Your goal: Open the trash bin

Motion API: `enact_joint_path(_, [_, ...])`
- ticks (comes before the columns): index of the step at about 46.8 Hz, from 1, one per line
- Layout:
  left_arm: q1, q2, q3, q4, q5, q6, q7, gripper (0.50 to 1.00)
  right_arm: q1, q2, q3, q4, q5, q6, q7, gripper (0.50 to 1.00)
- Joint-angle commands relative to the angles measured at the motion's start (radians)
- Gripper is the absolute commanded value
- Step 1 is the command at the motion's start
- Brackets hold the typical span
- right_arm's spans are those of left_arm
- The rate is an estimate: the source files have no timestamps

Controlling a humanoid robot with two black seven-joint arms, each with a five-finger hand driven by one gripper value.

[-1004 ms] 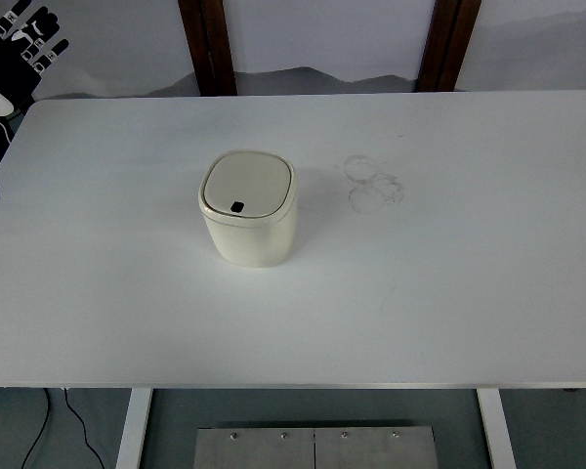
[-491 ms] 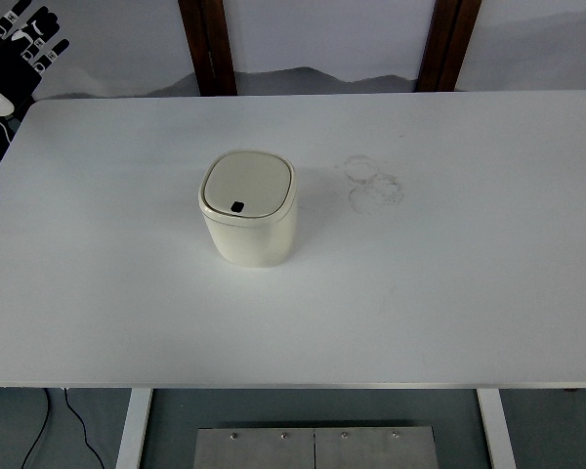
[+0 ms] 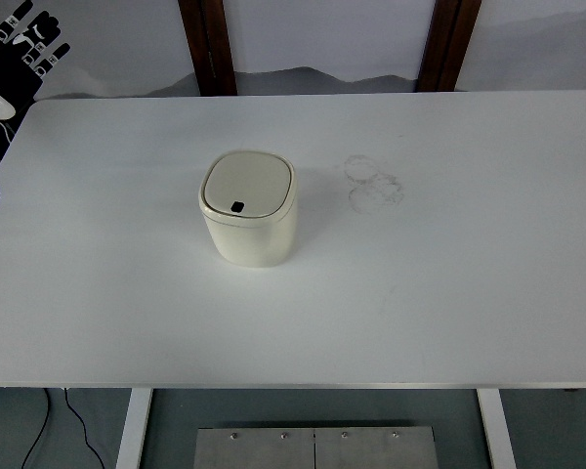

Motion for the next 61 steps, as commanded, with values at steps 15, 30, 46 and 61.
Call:
enact_joint_path(15, [0.0, 0.0, 0.003, 0.0, 0.002, -0.002, 0.0, 1.0, 0.0, 0.0, 0.0, 0.0, 0.0, 0.0, 0.0, 0.995])
enact_joint_path(30, [-0.011, 0.001, 0.009, -0.029, 0.005, 0.0, 0.012, 1.0, 0.0, 0.0, 0.0, 0.0, 0.0, 0.0, 0.0, 0.995])
enact_joint_path(46, [-0.051, 0.009, 0.009, -0.185, 0.003, 0.089, 0.11, 1.0, 0.0, 0.0, 0.0, 0.0, 0.0, 0.0, 0.0, 0.995])
enact_joint_path(61, [-0.112, 0.058, 0.041, -0.362, 0.014, 0.155, 0.216, 1.0, 0.0, 0.0, 0.0, 0.0, 0.0, 0.0, 0.0, 0.995])
